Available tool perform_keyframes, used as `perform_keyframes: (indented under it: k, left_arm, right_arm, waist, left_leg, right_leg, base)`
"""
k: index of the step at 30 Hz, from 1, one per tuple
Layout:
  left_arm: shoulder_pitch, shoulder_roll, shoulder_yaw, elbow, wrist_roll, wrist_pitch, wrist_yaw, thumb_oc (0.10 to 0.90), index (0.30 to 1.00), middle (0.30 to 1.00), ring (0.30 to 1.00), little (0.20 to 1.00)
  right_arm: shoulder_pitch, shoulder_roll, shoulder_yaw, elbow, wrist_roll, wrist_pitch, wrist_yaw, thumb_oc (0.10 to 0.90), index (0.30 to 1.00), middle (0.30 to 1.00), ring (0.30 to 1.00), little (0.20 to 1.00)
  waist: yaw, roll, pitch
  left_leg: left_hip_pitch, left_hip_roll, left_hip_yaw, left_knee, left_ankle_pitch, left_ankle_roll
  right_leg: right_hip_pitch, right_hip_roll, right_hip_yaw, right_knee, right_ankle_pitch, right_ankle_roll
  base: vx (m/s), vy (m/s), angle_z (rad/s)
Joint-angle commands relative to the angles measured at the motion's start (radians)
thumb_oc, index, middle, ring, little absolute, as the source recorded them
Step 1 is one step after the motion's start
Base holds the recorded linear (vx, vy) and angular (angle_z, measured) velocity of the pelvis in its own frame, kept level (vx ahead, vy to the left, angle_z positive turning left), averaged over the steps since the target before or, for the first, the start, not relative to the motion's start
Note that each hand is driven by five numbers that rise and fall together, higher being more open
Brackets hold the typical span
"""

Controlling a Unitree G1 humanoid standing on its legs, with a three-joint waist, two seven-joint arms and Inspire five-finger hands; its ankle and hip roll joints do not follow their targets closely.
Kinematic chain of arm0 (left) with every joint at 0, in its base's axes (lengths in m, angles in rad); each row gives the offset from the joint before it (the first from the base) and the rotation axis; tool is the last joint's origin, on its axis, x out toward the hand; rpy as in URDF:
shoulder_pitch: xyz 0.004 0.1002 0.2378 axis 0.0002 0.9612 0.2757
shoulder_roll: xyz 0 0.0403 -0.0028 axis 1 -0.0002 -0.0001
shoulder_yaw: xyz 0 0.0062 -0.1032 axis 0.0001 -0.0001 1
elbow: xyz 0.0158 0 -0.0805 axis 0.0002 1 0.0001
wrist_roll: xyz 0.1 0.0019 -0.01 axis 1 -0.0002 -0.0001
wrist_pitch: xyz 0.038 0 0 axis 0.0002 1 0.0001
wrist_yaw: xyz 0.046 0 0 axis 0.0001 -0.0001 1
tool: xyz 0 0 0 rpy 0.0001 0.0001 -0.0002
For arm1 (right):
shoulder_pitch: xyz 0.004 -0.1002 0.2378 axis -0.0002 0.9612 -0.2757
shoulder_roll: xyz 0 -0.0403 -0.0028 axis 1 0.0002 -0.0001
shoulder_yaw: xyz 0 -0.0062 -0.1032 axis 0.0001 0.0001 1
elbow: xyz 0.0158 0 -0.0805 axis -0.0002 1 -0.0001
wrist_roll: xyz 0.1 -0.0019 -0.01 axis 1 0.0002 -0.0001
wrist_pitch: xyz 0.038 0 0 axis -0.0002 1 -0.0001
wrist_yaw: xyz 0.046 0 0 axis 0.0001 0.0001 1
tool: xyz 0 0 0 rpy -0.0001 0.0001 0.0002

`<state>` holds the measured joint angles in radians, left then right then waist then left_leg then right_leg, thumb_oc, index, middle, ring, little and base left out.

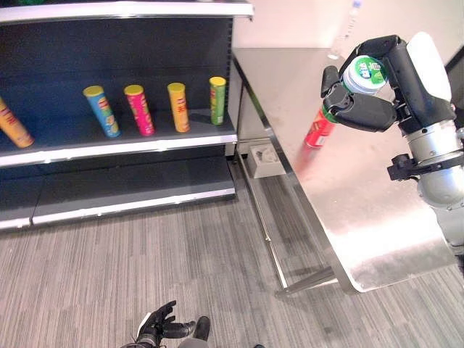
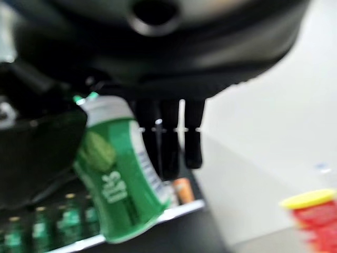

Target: Put the goods on the table back onto the shelves and tidy them up.

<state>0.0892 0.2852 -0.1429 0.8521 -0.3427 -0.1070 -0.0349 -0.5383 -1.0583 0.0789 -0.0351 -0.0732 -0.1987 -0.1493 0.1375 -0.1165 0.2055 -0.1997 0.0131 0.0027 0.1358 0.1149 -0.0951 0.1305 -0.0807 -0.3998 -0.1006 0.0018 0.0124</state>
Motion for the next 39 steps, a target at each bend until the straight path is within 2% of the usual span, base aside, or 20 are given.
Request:
perform_keyframes:
  k: [1, 3, 4, 5, 6, 9, 10, 11, 14, 15, 16, 17, 19, 21, 22, 24, 26, 29, 33, 39]
  left_arm:
    - [0.046, 0.032, -0.018, -0.041, -0.004, -0.036, -0.004, 0.8, 0.9, 0.9, 0.9, 0.9]
    - [0.041, 0.034, -0.017, -0.034, 0.004, -0.039, 0.001, 0.8, 0.9, 0.9, 0.9, 0.9]
    - [0.038, 0.032, -0.012, -0.031, 0.013, -0.037, 0.001, 0.8, 0.9, 0.9, 0.9, 0.9]
    - [0.027, 0.034, -0.013, -0.025, 0.029, -0.034, 0.004, 0.8, 0.9, 0.9, 0.9, 0.9]
    - [0.026, 0.035, -0.014, -0.025, 0.029, -0.034, 0.004, 0.8, 0.9, 0.9, 0.9, 0.9]
    - [0.0, 0.052, -0.019, -0.007, 0.055, -0.041, 0.014, 0.8, 0.9, 0.9, 0.9, 0.9]
    - [-0.001, 0.052, -0.019, -0.007, 0.055, -0.041, 0.014, 0.8, 0.9, 0.9, 0.9, 0.9]
    - [-0.005, 0.069, -0.016, -0.011, 0.061, -0.039, 0.02, 0.8, 0.9, 0.9, 0.9, 0.9]
    - [-0.013, 0.09, -0.004, -0.01, 0.058, -0.038, 0.025, 0.8, 0.9, 0.9, 0.9, 0.9]
    - [-0.02, 0.109, -0.001, -0.01, 0.065, -0.036, 0.028, 0.8, 0.9, 0.9, 0.9, 0.9]
    - [-0.021, 0.109, -0.001, -0.011, 0.065, -0.035, 0.027, 0.8, 0.9, 0.9, 0.9, 0.9]
    - [-0.017, 0.107, 0.004, -0.011, 0.06, -0.036, 0.027, 0.8, 0.9, 0.9, 0.9, 0.9]
    - [-0.011, 0.108, 0.011, -0.002, 0.061, -0.045, 0.024, 0.8, 0.9, 0.9, 0.9, 0.9]
    - [-0.008, 0.103, 0.014, 0.007, 0.061, -0.046, 0.024, 0.8, 0.9, 0.9, 0.9, 0.9]
    - [-0.009, 0.098, 0.014, 0.01, 0.06, -0.046, 0.022, 0.8, 0.9, 0.9, 0.9, 0.9]
    - [-0.02, 0.086, 0.009, 0.032, 0.069, -0.049, 0.024, 0.8, 0.9, 0.9, 0.9, 0.9]
    - [-0.028, 0.079, -0.003, 0.034, 0.073, -0.051, 0.022, 0.8, 0.9, 0.9, 0.9, 0.9]
    - [-0.027, 0.065, -0.019, 0.048, 0.086, -0.057, 0.019, 0.8, 0.9, 0.9, 0.9, 0.9]
    - [-0.016, 0.06, -0.025, 0.058, 0.074, -0.057, 0.024, 0.8, 0.9, 0.9, 0.9, 0.9]
    - [-0.003, 0.047, -0.037, 0.072, 0.074, -0.052, 0.022, 0.8, 0.9, 0.9, 0.9, 0.9]
  right_arm:
    - [-0.119, -0.024, -0.051, -0.019, 0.036, -0.033, -0.052, 0.4, 0.3, 0.3, 0.3, 0.3]
    - [-0.116, -0.044, -0.061, -0.015, 0.036, -0.031, -0.063, 0.4, 0.3, 0.3, 0.3, 0.3]
    - [-0.084, -0.06, -0.087, -0.028, 0.039, -0.026, -0.063, 0.4, 0.3, 0.3, 0.3, 0.3]
    - [-0.039, -0.065, -0.136, -0.049, 0.026, -0.016, -0.064, 0.4, 0.3, 0.3, 0.3, 0.3]
    - [-0.035, -0.065, -0.14, -0.051, 0.026, -0.015, -0.064, 0.4, 0.3, 0.3, 0.3, 0.3]
    - [-0.038, -0.064, -0.15, -0.049, 0.006, -0.007, -0.068, 0.4, 0.3, 0.3, 0.3, 0.3]
    - [-0.039, -0.064, -0.15, -0.048, 0.005, -0.008, -0.068, 0.4, 0.3, 0.3, 0.3, 0.3]
    - [-0.06, -0.048, -0.137, -0.029, 0.004, 0.0, -0.076, 0.4, 0.3, 0.3, 0.3, 0.3]
    - [-0.084, -0.042, -0.121, -0.002, 0.003, 0.013, -0.078, 0.4, 0.3, 0.3, 0.3, 0.3]
    - [-0.075, -0.055, -0.125, 0.019, 0.003, 0.025, -0.075, 0.4, 0.3, 0.3, 0.3, 0.3]
    - [-0.073, -0.055, -0.127, 0.018, 0.003, 0.026, -0.074, 0.4, 0.3, 0.3, 0.3, 0.3]
    - [-0.057, -0.062, -0.139, 0.021, 0.006, 0.028, -0.07, 0.4, 0.3, 0.3, 0.3, 0.3]
    - [-0.069, -0.078, -0.151, 0.046, 0.043, 0.017, -0.083, 0.4, 0.3, 0.3, 0.3, 0.3]
    - [-0.085, -0.101, -0.147, 0.076, 0.058, 0.012, -0.087, 0.4, 0.3, 0.3, 0.3, 0.3]
    - [-0.091, -0.109, -0.144, 0.088, 0.068, 0.01, -0.091, 0.4, 0.3, 0.3, 0.3, 0.3]
    - [-0.096, -0.131, -0.149, 0.118, 0.091, 0.006, -0.103, 0.4, 0.3, 0.3, 0.3, 0.3]
    - [-0.104, -0.172, -0.152, 0.137, 0.105, 0.006, -0.102, 0.4, 0.3, 0.3, 0.3, 0.3]
    - [-0.135, -0.226, -0.146, 0.187, 0.138, -0.003, -0.101, 0.4, 0.3, 0.3, 0.3, 0.3]
    - [-0.191, -0.283, -0.097, 0.244, 0.194, -0.01, -0.081, 0.4, 0.3, 0.3, 0.3, 0.3]
    - [-0.221, -0.323, -0.089, 0.252, 0.239, -0.026, -0.072, 0.4, 0.3, 0.3, 0.3, 0.3]
  waist:
    - [0.023, 0.006, -0.052]
    - [0.016, 0.001, -0.061]
    - [-0.001, 0.01, -0.076]
    - [-0.007, 0.025, -0.103]
    - [-0.006, 0.026, -0.103]
    - [0.002, 0.013, -0.127]
    - [0.001, 0.012, -0.128]
    - [0.007, -0.001, -0.136]
    - [0.009, -0.012, -0.133]
    - [-0.03, 0.01, -0.109]
    - [-0.029, 0.011, -0.111]
    - [-0.042, 0.023, -0.108]
    - [-0.054, 0.044, -0.086]
    - [-0.072, 0.044, -0.064]
    - [-0.083, 0.045, -0.057]
    - [-0.113, 0.039, -0.045]
    - [-0.126, 0.025, -0.043]
    - [-0.127, 0.007, -0.063]
    - [-0.116, -0.012, -0.098]
    - [-0.118, -0.016, -0.128]
  left_leg:
    - [0.052, 0.196, 0.058, -0.106, -0.03, -0.049]
    - [0.018, 0.243, 0.085, -0.206, 0.002, -0.063]
    - [0.005, 0.269, 0.136, -0.223, -0.012, -0.068]
    - [0.02, 0.262, 0.164, -0.223, 0.032, -0.076]
    - [0.017, 0.262, 0.163, -0.223, 0.035, -0.074]
    - [0.036, 0.203, 0.162, -0.198, 0.028, -0.053]
    - [0.032, 0.201, 0.162, -0.197, 0.029, -0.05]
    - [0.047, 0.156, 0.172, -0.171, -0.013, -0.015]
    - [0.104, 0.077, 0.187, -0.192, -0.055, 0.033]
    - [0.145, 0.027, 0.155, -0.208, -0.08, 0.071]
    - [0.141, 0.03, 0.155, -0.209, -0.077, 0.071]
    - [0.159, 0.025, 0.139, -0.218, -0.085, 0.073]
    - [0.203, 0.011, 0.118, -0.223, -0.11, 0.076]
    - [0.245, 0.002, 0.088, -0.223, -0.134, 0.075]
    - [0.259, -0.003, 0.075, -0.223, -0.14, 0.076]
    - [0.299, -0.018, 0.02, -0.223, -0.17, 0.079]
    - [0.314, -0.031, -0.033, -0.223, -0.173, 0.08]
    - [0.325, -0.043, -0.071, -0.222, -0.193, 0.083]
    - [0.33, -0.019, -0.092, -0.223, -0.195, 0.065]
    - [0.332, 0.016, -0.125, -0.223, -0.199, 0.033]
  right_leg:
    - [0.05, -0.014, 0.063, 0.013, -0.106, 0.12]
    - [0.051, -0.022, 0.06, 0.013, -0.132, 0.131]
    - [0.061, -0.032, 0.054, 0.013, -0.138, 0.142]
    - [0.079, -0.053, 0.043, 0.013, -0.131, 0.158]
    - [0.076, -0.053, 0.042, 0.013, -0.128, 0.158]
    - [0.104, -0.129, 0.037, 0.016, -0.095, 0.18]
    - [0.101, -0.131, 0.037, 0.015, -0.092, 0.182]
    - [0.084, -0.202, 0.037, 0.082, -0.048, 0.195]
    - [0.036, -0.302, 0.042, 0.244, 0.079, 0.201]
    - [-0.058, -0.259, 0.149, 0.396, 0.112, 0.163]
    - [-0.065, -0.258, 0.151, 0.4, 0.112, 0.161]
    - [-0.11, -0.211, 0.198, 0.417, 0.074, 0.154]
    - [-0.183, -0.155, 0.18, 0.322, 0.011, 0.148]
    - [-0.221, -0.102, 0.198, 0.217, 0.017, 0.156]
    - [-0.243, -0.075, 0.227, 0.165, 0.036, 0.162]
    - [-0.292, -0.011, 0.342, 0.075, 0.072, 0.187]
    - [-0.304, 0.014, 0.425, 0.059, 0.09, 0.195]
    - [-0.251, -0.001, 0.431, 0.035, 0.109, 0.175]
    - [-0.216, 0.003, 0.392, 0.031, 0.1, 0.164]
    - [-0.163, 0.006, 0.31, 0.026, 0.057, 0.143]
  base:
    - [0.13, 0.154, 0.26]
    - [0.18, 0.227, 0.36]
    - [0.35, 0.47, 0.44]
    - [0.27, 0.402, 0.36]
    - [0.29, 0.366, 0.35]
    - [0.22, 0.26, 0.08]
    - [0.25, 0.336, 0.08]
    - [0.2, 0.329, 0.28]
    - [0.26, 0.438, 0.24]
    - [0.24, 0.379, 0.08]
    - [0.26, 0.331, 0.49]
    - [0.16, 0.111, 1.08]
    - [0.29, 0.11, 0.68]
    - [0.27, -0.007, -0.09]
    - [0.29, -0.018, 0.15]
    - [0.31, 0.005, 0.43]
    - [0.2, -0.006, 0.67]
    - [0.19, -0.077, 1.34]
    - [0.15, -0.139, 0.39]
    - [0.13, -0.124, 0.33]
